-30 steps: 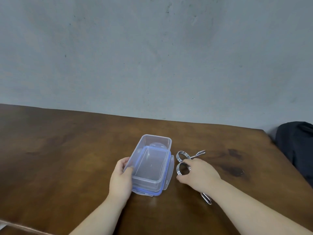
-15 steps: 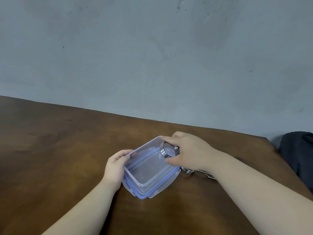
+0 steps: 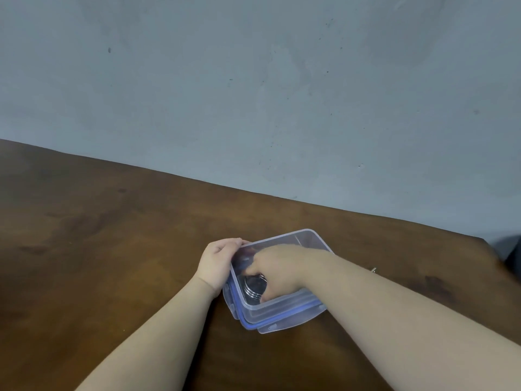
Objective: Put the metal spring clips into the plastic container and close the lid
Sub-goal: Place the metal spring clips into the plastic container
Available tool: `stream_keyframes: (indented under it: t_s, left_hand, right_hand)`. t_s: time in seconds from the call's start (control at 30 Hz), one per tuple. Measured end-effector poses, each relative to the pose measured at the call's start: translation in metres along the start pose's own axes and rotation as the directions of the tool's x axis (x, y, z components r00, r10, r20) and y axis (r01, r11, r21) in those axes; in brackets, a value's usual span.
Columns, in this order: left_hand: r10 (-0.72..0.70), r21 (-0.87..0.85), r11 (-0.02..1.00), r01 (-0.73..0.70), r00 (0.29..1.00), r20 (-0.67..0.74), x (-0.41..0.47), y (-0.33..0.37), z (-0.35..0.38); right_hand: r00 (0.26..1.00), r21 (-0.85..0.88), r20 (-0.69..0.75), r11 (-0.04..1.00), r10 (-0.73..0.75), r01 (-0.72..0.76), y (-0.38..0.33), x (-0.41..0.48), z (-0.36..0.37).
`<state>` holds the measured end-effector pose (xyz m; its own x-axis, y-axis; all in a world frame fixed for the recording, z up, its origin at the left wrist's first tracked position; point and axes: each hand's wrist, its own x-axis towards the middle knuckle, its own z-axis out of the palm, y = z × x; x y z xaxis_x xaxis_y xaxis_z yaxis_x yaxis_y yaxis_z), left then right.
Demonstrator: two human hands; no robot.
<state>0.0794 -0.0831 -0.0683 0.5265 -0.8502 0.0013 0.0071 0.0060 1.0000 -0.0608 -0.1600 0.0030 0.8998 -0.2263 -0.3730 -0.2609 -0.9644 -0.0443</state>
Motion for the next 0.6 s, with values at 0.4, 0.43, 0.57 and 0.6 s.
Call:
stream_keyframes:
  t_s: [0.4,0.43,0.57,0.6]
  left_hand:
    - [-0.045,0.066,0.997,0.05,0.996,-0.081,-0.007,0.006,0.004]
    - [-0.042,0.053,0.998,0.046,0.996,-0.075,-0.009,0.005,0.004]
    - [0.023,0.059,0.998,-0.019,0.997,-0.076,-0.019,0.001,0.0]
    - [0.025,0.051,0.998,-0.021,0.997,-0.074,-0.021,0.0,-0.001]
  right_hand:
    - [0.887,0.443,-0.335,0.884,0.318,-0.149,0.024,-0.054,0.002]
    - [0.838,0.493,-0.396,0.857,0.375,-0.151,0.032,-0.067,0.007]
    - [0.685,0.607,-0.428,0.749,0.59,-0.265,0.063,-0.117,0.036]
    - [0.711,0.597,-0.367,0.738,0.6,-0.315,0.067,-0.126,0.043]
